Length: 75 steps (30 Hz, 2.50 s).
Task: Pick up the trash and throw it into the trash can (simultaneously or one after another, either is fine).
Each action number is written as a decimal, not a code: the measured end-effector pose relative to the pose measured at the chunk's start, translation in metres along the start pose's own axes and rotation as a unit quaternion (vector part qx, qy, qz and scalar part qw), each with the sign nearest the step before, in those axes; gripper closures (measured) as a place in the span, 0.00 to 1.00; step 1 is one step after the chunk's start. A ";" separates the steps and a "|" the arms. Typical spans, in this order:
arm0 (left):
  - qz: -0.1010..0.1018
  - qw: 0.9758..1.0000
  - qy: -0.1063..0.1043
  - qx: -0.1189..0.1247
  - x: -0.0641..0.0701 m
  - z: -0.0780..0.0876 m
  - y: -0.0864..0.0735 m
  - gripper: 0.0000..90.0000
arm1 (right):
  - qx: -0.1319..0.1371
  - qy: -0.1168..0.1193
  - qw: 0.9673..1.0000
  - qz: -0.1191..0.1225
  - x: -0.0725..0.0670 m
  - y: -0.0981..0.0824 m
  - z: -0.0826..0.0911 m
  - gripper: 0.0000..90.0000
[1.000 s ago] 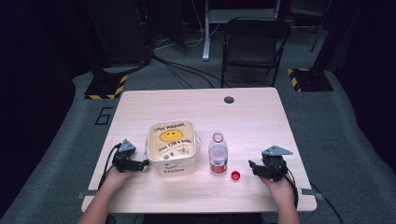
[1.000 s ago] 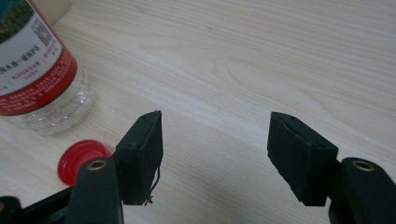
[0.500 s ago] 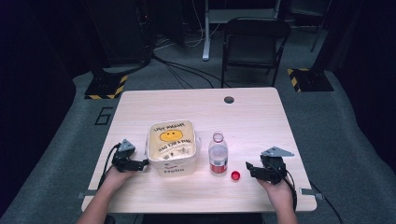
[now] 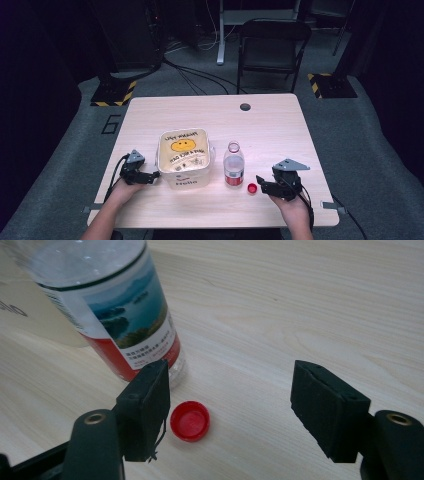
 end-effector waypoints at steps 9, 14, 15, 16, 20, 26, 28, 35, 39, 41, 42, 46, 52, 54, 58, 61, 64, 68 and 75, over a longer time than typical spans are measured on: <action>-0.008 1.000 -0.005 0.001 -0.001 0.001 -0.001 0.08 | 0.011 0.008 1.000 0.014 -0.016 0.012 0.013 0.30; -0.008 1.000 -0.005 0.000 0.000 0.001 -0.001 0.08 | 0.016 0.018 1.000 0.016 -0.020 0.015 0.016 0.25; -0.004 1.000 -0.009 0.004 0.000 0.001 -0.002 0.08 | 0.019 0.019 0.999 0.017 -0.021 0.015 0.017 0.23; -0.008 1.000 -0.009 0.002 0.000 0.002 -0.003 0.08 | 0.019 0.019 0.999 0.017 -0.021 0.015 0.017 0.23; -0.011 1.000 -0.012 0.004 0.000 0.003 -0.004 0.08 | 0.021 0.024 0.999 0.027 -0.027 0.017 0.018 0.22; -0.016 1.000 -0.014 -0.004 0.001 0.005 -0.005 0.08 | 0.031 0.045 0.997 0.045 -0.038 0.025 0.015 0.18; -0.011 1.000 -0.014 0.004 0.002 0.004 -0.005 0.08 | 0.025 0.048 0.997 0.051 -0.040 0.026 0.013 0.17; -0.011 1.000 -0.014 0.005 0.002 0.004 -0.005 0.08 | 0.037 0.057 0.996 0.057 -0.046 0.030 0.008 0.15; -0.011 1.000 -0.014 0.005 0.002 0.004 -0.005 0.08 | 0.042 0.059 0.996 0.057 -0.048 0.033 0.006 0.15; -0.011 1.000 -0.014 0.005 0.002 0.004 -0.005 0.08 | 0.042 0.062 0.996 0.053 -0.048 0.034 0.005 0.15; -0.011 1.000 -0.014 0.005 0.002 0.004 -0.005 0.08 | 0.043 0.063 0.996 0.052 -0.049 0.036 0.003 0.15; -0.011 1.000 -0.014 0.005 0.002 0.004 -0.005 0.08 | 0.043 0.065 0.996 0.053 -0.050 0.039 -0.002 0.14; -0.011 1.000 -0.014 0.005 0.002 0.004 -0.005 0.08 | 0.041 0.070 0.995 0.053 -0.054 0.044 -0.011 0.14; -0.011 1.000 -0.014 0.005 0.002 0.004 -0.005 0.08 | 0.040 0.072 0.995 0.053 -0.055 0.046 -0.015 0.14; -0.011 1.000 -0.014 0.005 0.002 0.004 -0.005 0.08 | 0.039 0.073 0.995 0.051 -0.058 0.049 -0.020 0.14; -0.011 1.000 -0.015 0.005 0.002 0.004 -0.005 0.08 | 0.037 0.074 0.995 0.056 -0.060 0.053 -0.026 0.14; -0.012 1.000 -0.015 0.005 0.002 0.004 -0.005 0.08 | 0.036 0.074 0.995 0.055 -0.061 0.055 -0.028 0.14; -0.011 1.000 -0.015 0.005 0.002 0.004 -0.005 0.08 | 0.038 0.074 0.995 0.056 -0.062 0.059 -0.031 0.14; -0.012 1.000 -0.015 0.005 0.002 0.004 -0.005 0.08 | 0.030 0.075 0.995 0.054 -0.064 0.061 -0.036 0.23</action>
Point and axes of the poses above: each handheld gripper's, and its own axes: z roughly backward along the jaws, y roughly out of its top, x roughly to its right, the point moved 2 cm from there along -z, roughly forward along the jaws
